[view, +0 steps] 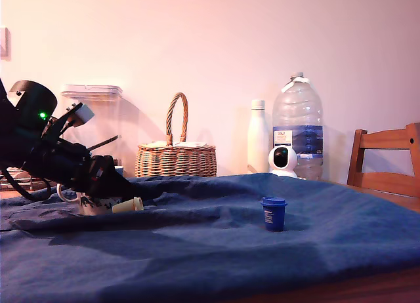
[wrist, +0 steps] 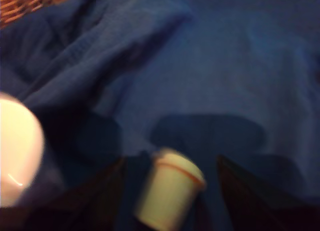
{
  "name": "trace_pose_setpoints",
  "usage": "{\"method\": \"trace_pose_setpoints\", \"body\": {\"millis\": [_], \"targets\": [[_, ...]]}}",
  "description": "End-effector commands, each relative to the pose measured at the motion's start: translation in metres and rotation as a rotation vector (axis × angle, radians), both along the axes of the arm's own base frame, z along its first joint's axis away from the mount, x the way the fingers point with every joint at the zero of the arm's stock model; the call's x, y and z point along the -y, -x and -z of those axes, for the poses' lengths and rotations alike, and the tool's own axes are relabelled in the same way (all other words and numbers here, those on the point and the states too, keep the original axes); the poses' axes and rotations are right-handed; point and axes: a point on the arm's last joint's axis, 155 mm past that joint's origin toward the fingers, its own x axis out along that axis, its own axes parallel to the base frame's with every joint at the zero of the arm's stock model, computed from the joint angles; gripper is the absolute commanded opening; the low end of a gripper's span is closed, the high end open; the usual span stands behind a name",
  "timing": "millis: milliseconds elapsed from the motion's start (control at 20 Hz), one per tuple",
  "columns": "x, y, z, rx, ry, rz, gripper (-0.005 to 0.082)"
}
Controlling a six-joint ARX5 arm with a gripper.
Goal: Pick up the coffee capsules on the table and drop them inside the coffee cup
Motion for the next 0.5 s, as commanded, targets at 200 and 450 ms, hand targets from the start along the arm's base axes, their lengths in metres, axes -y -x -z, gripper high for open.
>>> {"method": "trace_pose_setpoints", "body": {"millis": [200,450], "targets": [[-0.008,0.017,0.042,-0.063,-0.113,0.016,0.0514],[-0.004,0.013,0.036,-0.018,-0.112,0.03,0.0513]]}}
